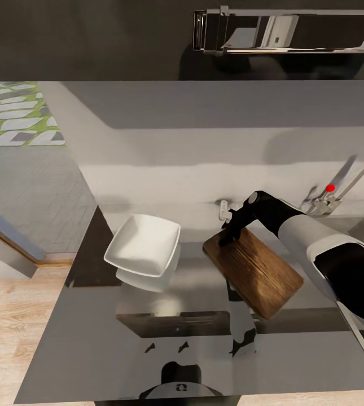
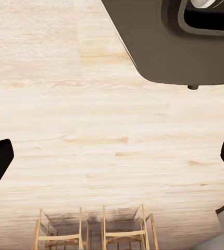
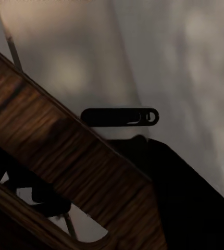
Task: In the kitchen, take the Vidalia onion out of the sink, dice it on the chopping board with the paring knife, put the diced onion into the bowl on the countertop, then place both the paring knife and the chopping board into the sink.
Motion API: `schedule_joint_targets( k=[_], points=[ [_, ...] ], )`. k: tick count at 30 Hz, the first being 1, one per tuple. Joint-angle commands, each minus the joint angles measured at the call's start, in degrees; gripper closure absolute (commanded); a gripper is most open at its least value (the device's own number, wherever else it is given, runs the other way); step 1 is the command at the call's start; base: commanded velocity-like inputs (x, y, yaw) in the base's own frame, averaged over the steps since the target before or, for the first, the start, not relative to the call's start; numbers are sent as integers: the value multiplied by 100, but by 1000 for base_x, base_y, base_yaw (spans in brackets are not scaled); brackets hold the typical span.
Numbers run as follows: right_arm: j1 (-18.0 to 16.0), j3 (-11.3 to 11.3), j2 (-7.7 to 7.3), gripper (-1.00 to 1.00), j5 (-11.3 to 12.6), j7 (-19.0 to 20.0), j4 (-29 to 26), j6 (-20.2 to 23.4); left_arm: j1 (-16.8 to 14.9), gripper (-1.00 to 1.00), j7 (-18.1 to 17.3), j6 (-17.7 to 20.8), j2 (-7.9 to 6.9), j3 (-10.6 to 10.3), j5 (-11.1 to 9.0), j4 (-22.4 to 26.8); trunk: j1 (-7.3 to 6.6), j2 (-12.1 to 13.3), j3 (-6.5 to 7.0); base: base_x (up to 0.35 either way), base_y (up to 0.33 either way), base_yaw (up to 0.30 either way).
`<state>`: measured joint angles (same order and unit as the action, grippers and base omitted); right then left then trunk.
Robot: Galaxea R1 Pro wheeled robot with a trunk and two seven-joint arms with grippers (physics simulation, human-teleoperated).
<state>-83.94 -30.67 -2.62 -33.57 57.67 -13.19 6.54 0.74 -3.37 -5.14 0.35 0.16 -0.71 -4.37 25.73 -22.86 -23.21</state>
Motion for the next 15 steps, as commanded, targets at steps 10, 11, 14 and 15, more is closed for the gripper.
schedule_joint_targets(
  k=[10,11,14,15],
  points=[
    [97,-9,-5,100,-60,40,-9,72,-4,-100,-15,-36,-8,1,-8,-11,5,-5,5,0,0,0],
    [97,-6,-7,100,-58,42,-9,73,-4,-100,-15,-36,-8,1,-8,-11,5,-5,12,0,0,0],
    [97,-5,-20,100,-53,49,-9,76,-4,-100,-15,-39,-6,1,-8,-11,5,-5,39,0,0,0],
    [97,-6,-20,100,-53,50,-9,76,-4,-100,-15,-39,-6,1,-8,-11,5,-5,48,0,0,0]
  ],
)
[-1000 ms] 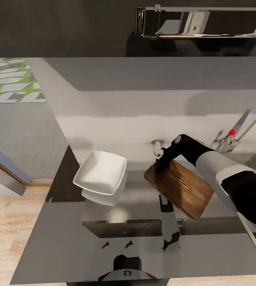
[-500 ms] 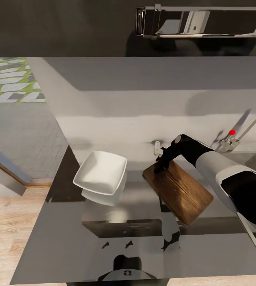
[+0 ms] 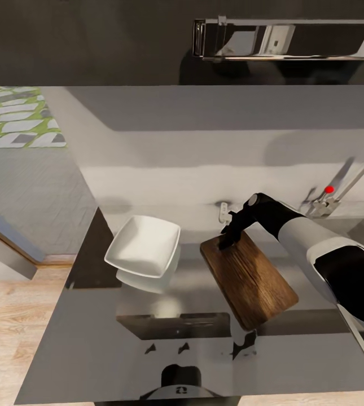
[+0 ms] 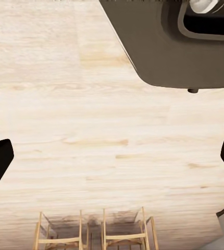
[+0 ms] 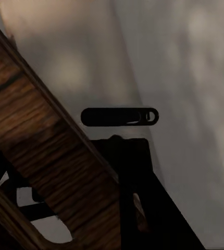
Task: In the kitchen, take the Vidalia onion out of the sink, dice it on the chopping board with the paring knife, put the diced onion into the bowl on the countertop, then place both the paring knife and the chopping board into the sink.
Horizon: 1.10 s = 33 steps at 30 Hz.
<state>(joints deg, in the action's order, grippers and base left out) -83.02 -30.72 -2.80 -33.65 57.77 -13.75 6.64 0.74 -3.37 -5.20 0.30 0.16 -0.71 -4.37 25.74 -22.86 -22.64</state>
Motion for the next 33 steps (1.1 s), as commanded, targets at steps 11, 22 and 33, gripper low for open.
schedule_joint_targets(
  k=[11,22,33],
  points=[
    [5,4,-1,100,-45,39,48,66,-3,-100,-23,-33,-3,2,-8,-11,4,-6,91,0,0,0],
    [5,4,-1,100,-45,41,48,69,-3,-100,-23,-33,-3,2,-8,-11,4,-6,191,-3,0,0],
    [5,4,-1,100,-45,46,48,75,-3,-100,-32,-33,4,2,-8,-11,4,-6,290,-206,0,0]
  ],
)
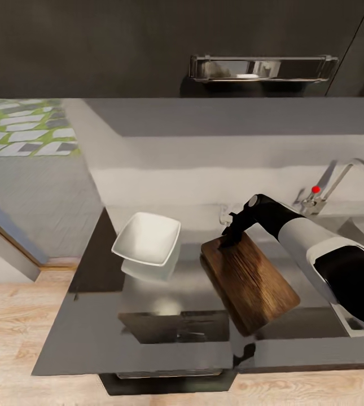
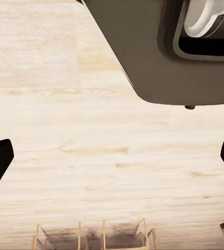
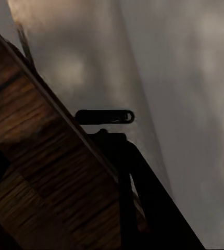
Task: In the kitchen, take the Vidalia onion out of the sink, dice it on the chopping board with the paring knife, put the diced onion into the bowl on the countertop, then place both the paring knife and the chopping board into the sink.
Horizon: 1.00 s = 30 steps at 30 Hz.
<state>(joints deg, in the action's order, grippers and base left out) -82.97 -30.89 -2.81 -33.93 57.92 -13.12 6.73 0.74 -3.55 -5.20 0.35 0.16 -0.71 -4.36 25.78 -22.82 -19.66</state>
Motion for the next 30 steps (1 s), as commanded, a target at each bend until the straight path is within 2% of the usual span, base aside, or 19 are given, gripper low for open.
schedule_joint_targets(
  k=[1,5,14,17,21,30],
  points=[
    [1,22,1,100,-17,32,-15,67,-3,-100,-14,-33,0,1,-8,-12,0,-9,1,-296,0,0],
    [1,22,7,100,-16,41,-15,86,-3,-100,-14,-33,0,1,-8,-10,0,-9,37,-191,0,0],
    [1,40,-3,100,-8,57,-21,100,-3,-100,-14,-33,0,1,-8,-5,0,-9,119,-18,0,0],
    [1,52,-9,100,-7,60,-32,224,-3,-100,-14,-33,0,1,-8,-4,0,-9,146,0,0,0],
    [1,61,-69,100,-1,61,-67,476,-3,-100,-15,-33,0,1,-8,-3,0,-9,183,0,0,0],
    [1,62,-154,100,1,55,-79,554,-3,-100,-20,-33,0,1,-5,-6,0,-9,265,0,0,0]
  ],
)
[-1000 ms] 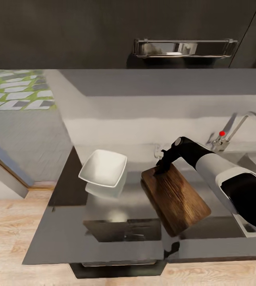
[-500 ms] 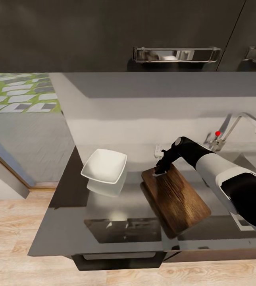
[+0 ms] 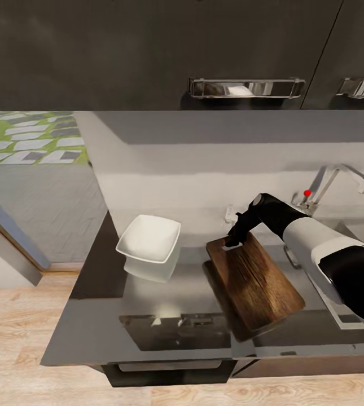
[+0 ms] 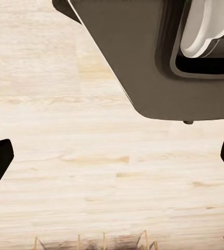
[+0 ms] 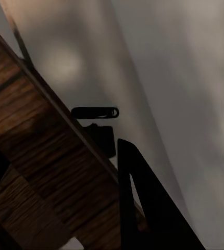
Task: In the kitchen, take the Vidalia onion out of the sink, dice it on the chopping board with the paring knife, put the diced onion into the bowl on the countertop, then place both the paring knife and the chopping board into the sink.
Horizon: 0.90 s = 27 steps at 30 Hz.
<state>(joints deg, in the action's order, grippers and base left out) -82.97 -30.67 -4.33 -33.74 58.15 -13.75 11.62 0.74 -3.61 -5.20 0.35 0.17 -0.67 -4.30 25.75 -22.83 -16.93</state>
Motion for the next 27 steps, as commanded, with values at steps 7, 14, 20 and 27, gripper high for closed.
schedule_joint_targets(
  k=[7,14,20,27],
  points=[
    [1,68,-208,100,-6,7,-30,347,-4,-100,-17,-34,0,1,-6,-11,3,-9,55,0,0,0],
    [1,559,-525,100,15,-32,-108,817,-4,-100,-17,-48,4,1,0,3,3,-9,70,0,0,0],
    [1,1795,-748,100,12,-434,-274,1590,-4,-100,-17,-58,5,1,5,8,3,-9,71,0,0,0],
    [1,2237,-860,100,15,-1185,-302,2104,-4,-100,-17,-66,4,1,6,12,3,-9,71,0,0,0]
  ],
)
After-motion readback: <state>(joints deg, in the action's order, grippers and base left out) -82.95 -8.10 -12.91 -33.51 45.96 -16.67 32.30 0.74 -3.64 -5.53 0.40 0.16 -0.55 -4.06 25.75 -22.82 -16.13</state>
